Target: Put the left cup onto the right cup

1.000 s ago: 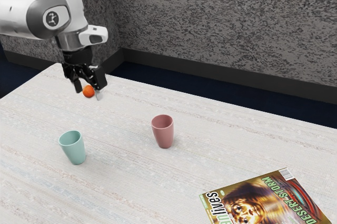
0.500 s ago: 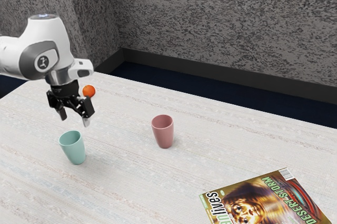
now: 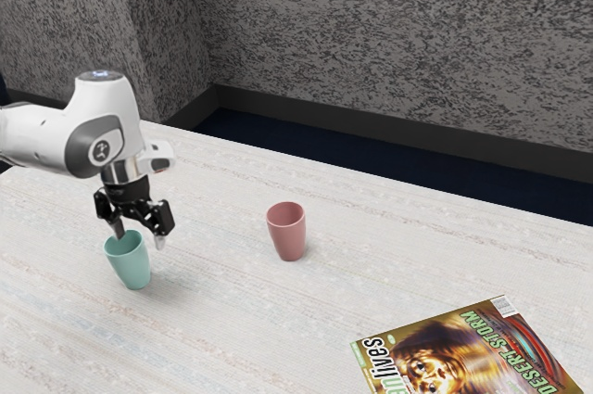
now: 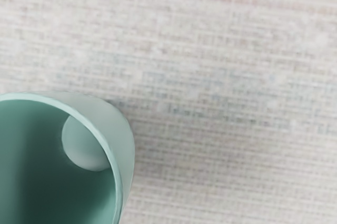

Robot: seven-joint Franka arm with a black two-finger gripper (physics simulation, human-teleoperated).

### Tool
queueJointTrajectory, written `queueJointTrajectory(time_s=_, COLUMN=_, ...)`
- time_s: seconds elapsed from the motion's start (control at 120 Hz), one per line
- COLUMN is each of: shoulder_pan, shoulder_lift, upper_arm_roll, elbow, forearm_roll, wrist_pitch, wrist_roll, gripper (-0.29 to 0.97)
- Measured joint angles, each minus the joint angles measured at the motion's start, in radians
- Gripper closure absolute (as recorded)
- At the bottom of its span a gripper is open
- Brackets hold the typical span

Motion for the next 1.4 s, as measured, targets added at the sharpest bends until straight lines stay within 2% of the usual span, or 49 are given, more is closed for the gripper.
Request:
queueJointTrajectory(time_s=0.408, shoulder_pan=0.002, shoulder_lift=0.123, upper_arm_roll=0.008, elbow=0.008, forearm_roll=-0.001, wrist_pitch=0.092, wrist_roll=-0.014, gripper=0.00)
queueJointTrajectory(time_s=0.45, shoulder_pan=0.004, shoulder_lift=0.126, upper_arm_roll=0.008, elbow=0.008, forearm_roll=-0.001, wrist_pitch=0.097, wrist_roll=-0.015, gripper=0.06)
queueJointTrajectory(time_s=0.567, shoulder_pan=-0.001, shoulder_lift=0.128, upper_arm_roll=0.021, elbow=0.005, forearm_roll=-0.001, wrist_pitch=0.104, wrist_roll=-0.017, gripper=0.37)
queueJointTrajectory(time_s=0.633, shoulder_pan=0.006, shoulder_lift=0.128, upper_arm_roll=0.028, elbow=0.004, forearm_roll=-0.001, wrist_pitch=0.103, wrist_roll=-0.017, gripper=0.51)
queueJointTrajectory(time_s=0.817, shoulder_pan=0.005, shoulder_lift=0.128, upper_arm_roll=0.031, elbow=0.003, forearm_roll=-0.001, wrist_pitch=0.102, wrist_roll=-0.019, gripper=0.69)
queueJointTrajectory(time_s=1.025, shoulder_pan=0.004, shoulder_lift=0.115, upper_arm_roll=0.031, elbow=0.003, forearm_roll=0.001, wrist_pitch=0.099, wrist_roll=-0.022, gripper=0.76)
queueJointTrajectory(time_s=1.2, shoulder_pan=0.001, shoulder_lift=0.037, upper_arm_roll=0.031, elbow=0.004, forearm_roll=0.006, wrist_pitch=0.056, wrist_roll=-0.029, gripper=0.77)
queueJointTrajectory(time_s=1.308, shoulder_pan=0.021, shoulder_lift=-0.005, upper_arm_roll=0.003, elbow=0.054, forearm_roll=0.007, wrist_pitch=-0.015, wrist_roll=-0.033, gripper=0.78)
queueJointTrajectory(time_s=1.4, shoulder_pan=0.030, shoulder_lift=-0.016, upper_arm_roll=-0.055, elbow=0.114, forearm_roll=0.008, wrist_pitch=-0.087, wrist_roll=-0.035, gripper=0.78)
